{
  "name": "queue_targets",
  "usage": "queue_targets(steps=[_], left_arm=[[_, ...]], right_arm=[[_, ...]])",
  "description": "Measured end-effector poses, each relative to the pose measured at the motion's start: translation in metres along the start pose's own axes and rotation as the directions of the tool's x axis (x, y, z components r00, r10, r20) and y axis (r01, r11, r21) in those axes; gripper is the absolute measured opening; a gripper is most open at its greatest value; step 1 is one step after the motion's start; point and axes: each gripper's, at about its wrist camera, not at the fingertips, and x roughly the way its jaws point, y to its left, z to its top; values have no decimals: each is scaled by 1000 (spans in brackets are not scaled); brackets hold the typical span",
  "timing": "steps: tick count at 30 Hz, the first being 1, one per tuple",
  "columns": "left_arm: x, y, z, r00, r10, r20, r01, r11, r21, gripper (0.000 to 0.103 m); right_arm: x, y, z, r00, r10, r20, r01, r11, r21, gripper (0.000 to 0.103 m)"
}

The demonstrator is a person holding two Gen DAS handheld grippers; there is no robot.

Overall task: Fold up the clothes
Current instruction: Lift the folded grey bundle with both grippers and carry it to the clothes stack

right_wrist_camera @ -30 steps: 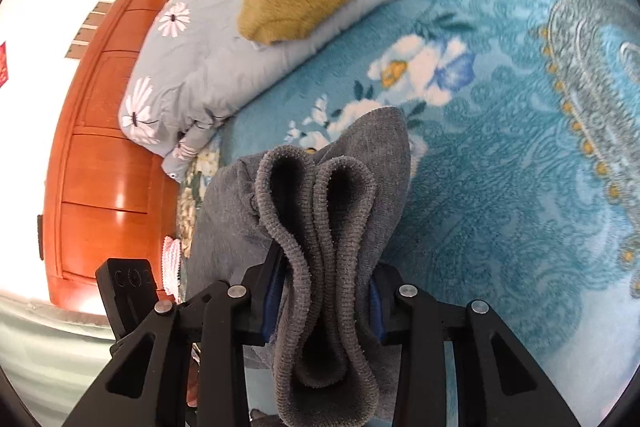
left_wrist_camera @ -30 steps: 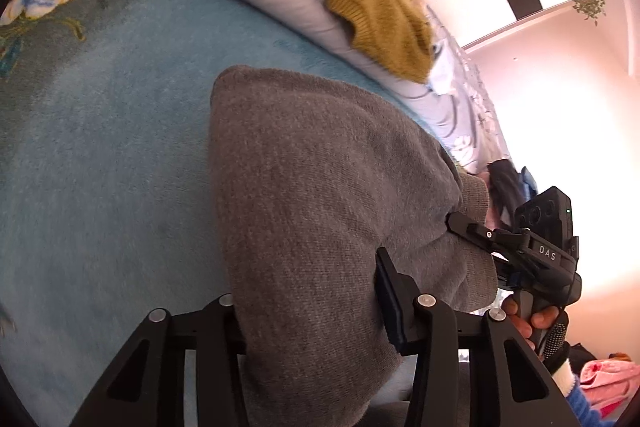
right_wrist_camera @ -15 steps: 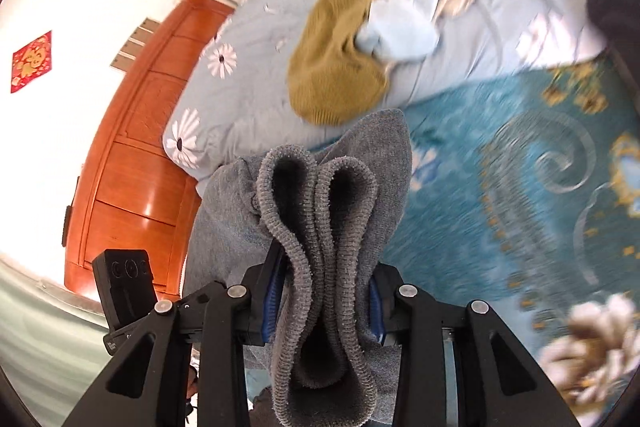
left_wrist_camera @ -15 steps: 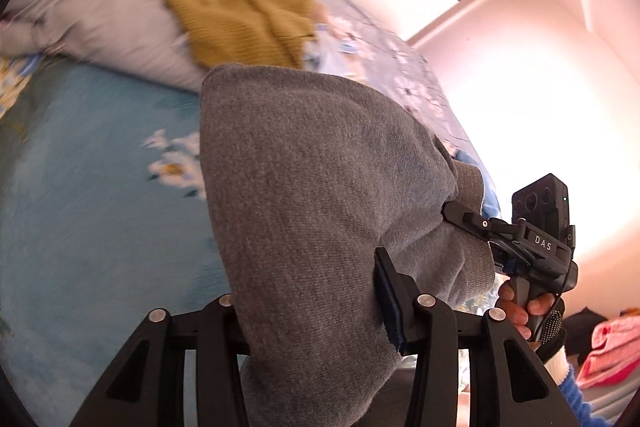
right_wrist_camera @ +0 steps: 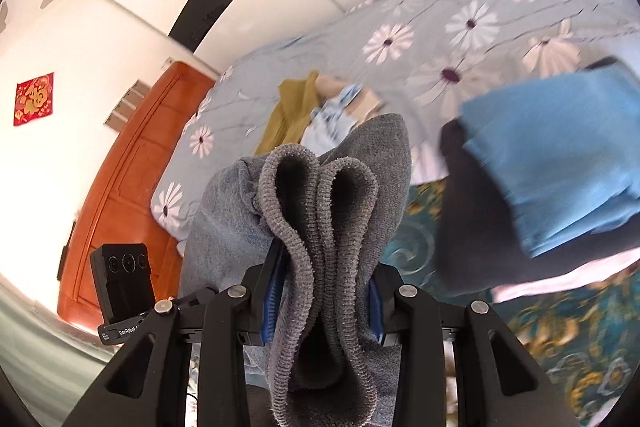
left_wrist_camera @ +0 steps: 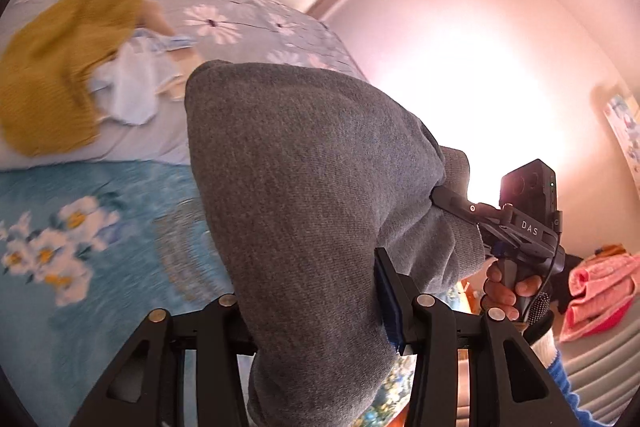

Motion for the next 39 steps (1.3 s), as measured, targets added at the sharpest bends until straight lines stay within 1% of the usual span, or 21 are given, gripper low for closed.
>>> queue_targets(steps=[3, 7, 11, 15, 19, 23, 25, 28, 30, 32, 35, 39], left_arm=[[35, -26, 26, 998, -43, -39, 44, 998, 34, 48], [87, -64, 59, 992, -88, -92, 95, 992, 77, 48], [136, -94, 85, 982, -121, -143, 135, 986, 95, 48], [173, -109, 96, 976, -139, -169, 155, 985, 81, 48], [204, -114, 104, 974, -132, -182, 146, 987, 62, 48], [228, -107, 105, 978, -102, -184, 115, 991, 65, 48], [235, -99, 101, 978, -94, -187, 106, 993, 56, 48], [244, -84, 93, 978, -84, -193, 93, 995, 42, 48], [250, -75, 88, 978, -77, -196, 85, 996, 32, 52], [255, -65, 83, 977, -70, -200, 76, 997, 22, 53], [262, -60, 81, 975, -74, -209, 75, 997, -3, 54], [255, -65, 83, 974, -71, -214, 72, 997, -1, 56]], right_arm=[[-39, -26, 25, 998, -44, 34, 44, 999, 10, 37], [-80, -61, 58, 992, -111, 64, 108, 993, 37, 37], [-105, -93, 91, 980, -188, 59, 185, 982, 50, 37], [-117, -123, 119, 968, -245, 48, 242, 968, 58, 37], [-115, -153, 137, 957, -287, 29, 284, 955, 89, 37], [-101, -181, 146, 957, -289, 13, 286, 952, 110, 37], [-88, -196, 144, 959, -283, 1, 281, 952, 123, 38], [-68, -219, 136, 956, -292, -35, 294, 944, 150, 38], [-58, -232, 129, 955, -295, -45, 298, 939, 172, 39], [-50, -242, 124, 954, -295, -48, 298, 935, 193, 41], [-44, -253, 121, 955, -293, -37, 294, 930, 221, 43], [-45, -252, 121, 955, -296, -29, 295, 929, 223, 44]])
